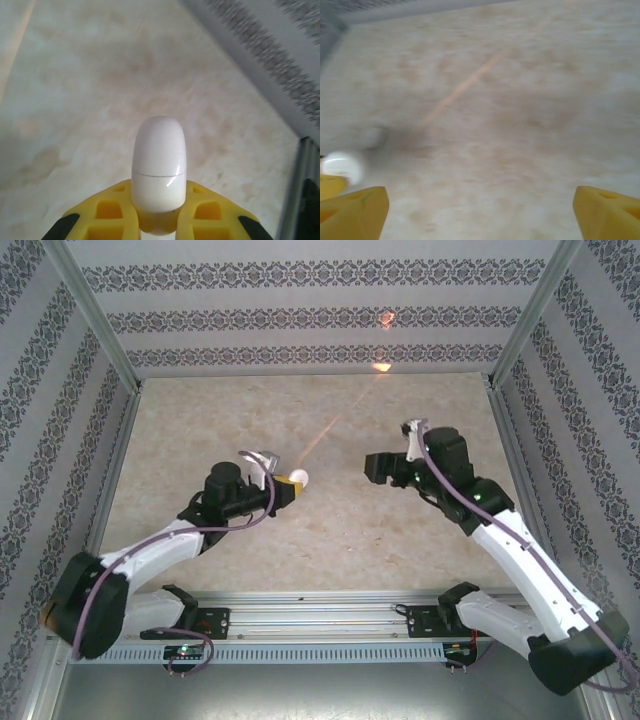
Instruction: Insert wireless bluetooth earbuds into charging case
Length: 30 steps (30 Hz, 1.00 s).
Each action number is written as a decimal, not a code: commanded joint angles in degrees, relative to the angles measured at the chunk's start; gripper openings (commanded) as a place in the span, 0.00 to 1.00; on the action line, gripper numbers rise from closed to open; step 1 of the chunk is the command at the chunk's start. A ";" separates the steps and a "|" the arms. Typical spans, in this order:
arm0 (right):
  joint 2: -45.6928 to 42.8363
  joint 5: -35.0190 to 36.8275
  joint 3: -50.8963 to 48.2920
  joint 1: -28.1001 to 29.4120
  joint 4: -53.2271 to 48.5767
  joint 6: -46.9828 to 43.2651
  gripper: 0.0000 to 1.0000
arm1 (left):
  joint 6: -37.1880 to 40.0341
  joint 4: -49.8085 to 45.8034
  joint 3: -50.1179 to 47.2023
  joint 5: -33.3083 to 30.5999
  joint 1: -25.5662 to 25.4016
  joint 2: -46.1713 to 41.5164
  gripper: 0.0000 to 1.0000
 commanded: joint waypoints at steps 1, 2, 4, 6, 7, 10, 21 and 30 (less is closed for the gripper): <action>-2.44 12.59 -6.71 -4.14 7.37 -4.51 0.98 | -3.62 -1.32 0.30 -2.46 0.44 6.04 0.10; -2.80 13.40 -8.58 -5.85 8.43 -4.68 0.98 | -3.80 -0.76 0.52 -2.56 0.44 8.44 0.12; -2.92 14.15 -11.91 -9.71 10.97 -4.85 0.98 | -4.18 0.80 0.54 -3.24 0.46 11.65 0.19; -2.66 14.36 -15.45 -13.49 14.67 -4.99 0.98 | -3.78 1.25 0.64 -3.91 0.45 13.74 0.28; -2.57 14.23 -17.08 -15.25 16.50 -5.32 0.98 | -3.33 0.55 0.95 -4.33 0.39 14.15 0.32; -2.43 14.25 -22.57 -19.19 24.51 -7.16 0.98 | -0.86 -4.55 2.39 -6.88 0.50 13.18 0.49; 9.94 8.24 -35.02 -24.19 62.21 -10.88 0.98 | 16.33 -22.84 7.12 -26.38 6.80 -4.09 1.00; 28.35 5.37 -33.35 -24.70 82.98 -12.90 0.98 | 23.08 5.97 -9.85 -32.29 21.31 -9.98 1.00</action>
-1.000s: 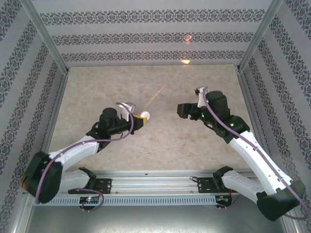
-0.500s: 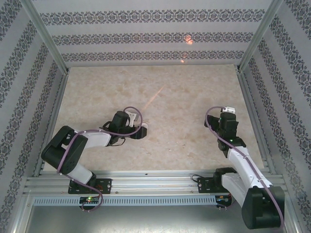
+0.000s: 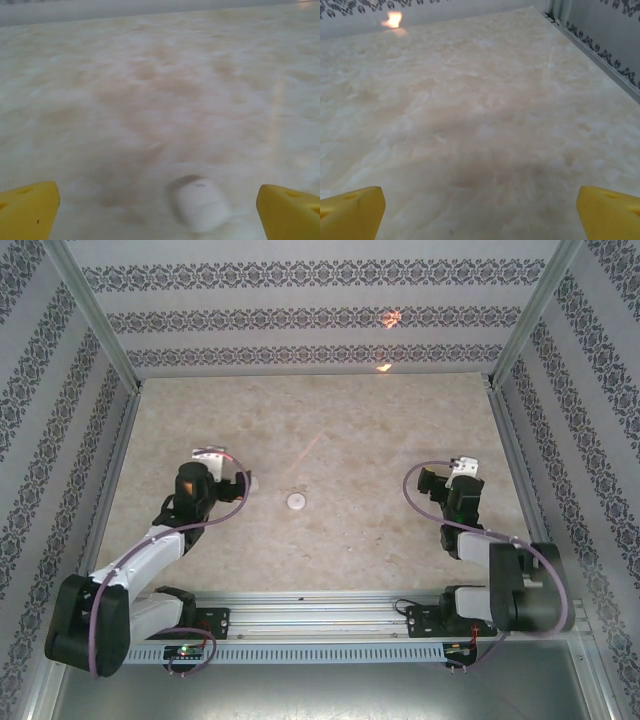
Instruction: Insert wireless bluetooth earbuds into charging case
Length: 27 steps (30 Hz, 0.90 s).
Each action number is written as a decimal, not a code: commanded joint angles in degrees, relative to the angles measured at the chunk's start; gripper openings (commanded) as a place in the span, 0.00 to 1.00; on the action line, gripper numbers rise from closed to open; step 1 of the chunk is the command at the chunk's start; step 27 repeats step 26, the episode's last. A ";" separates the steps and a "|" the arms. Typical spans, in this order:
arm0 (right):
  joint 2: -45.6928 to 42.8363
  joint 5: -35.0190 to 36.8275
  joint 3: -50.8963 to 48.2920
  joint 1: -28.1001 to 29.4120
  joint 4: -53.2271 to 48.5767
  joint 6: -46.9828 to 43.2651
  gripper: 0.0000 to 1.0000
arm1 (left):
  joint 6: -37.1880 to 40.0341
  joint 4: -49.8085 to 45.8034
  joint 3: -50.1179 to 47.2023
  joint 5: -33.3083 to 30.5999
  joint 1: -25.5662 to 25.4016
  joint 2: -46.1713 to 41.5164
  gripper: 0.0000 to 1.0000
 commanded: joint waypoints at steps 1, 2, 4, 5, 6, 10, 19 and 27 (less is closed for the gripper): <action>6.03 -3.59 0.78 -0.08 13.36 -2.18 0.98 | 2.49 15.64 -5.34 -1.62 4.00 3.19 1.00; 8.06 -3.42 1.05 0.19 14.43 -2.43 0.98 | 2.53 21.49 -7.51 -0.85 4.71 5.28 1.00; 11.08 -2.03 1.82 1.00 17.58 -2.79 0.98 | 1.99 34.46 -10.43 -0.17 5.82 10.23 1.00; 10.10 -1.04 3.40 1.77 13.32 -3.57 0.98 | 3.74 38.97 -10.78 0.54 6.13 12.69 1.00; 9.19 -0.05 4.98 2.24 8.91 -3.89 0.98 | 4.53 41.24 -10.44 0.60 6.29 14.85 1.00; 9.76 1.04 7.06 3.92 7.12 -5.78 0.98 | 4.42 49.88 -7.97 4.61 8.08 27.86 1.00; 9.44 0.86 7.34 4.09 5.88 -6.18 0.98 | 1.39 35.27 -1.77 -0.60 8.95 26.57 1.00; 9.36 -3.69 7.93 3.22 4.72 -6.69 0.98 | 1.96 34.49 -1.47 0.80 8.95 26.43 1.00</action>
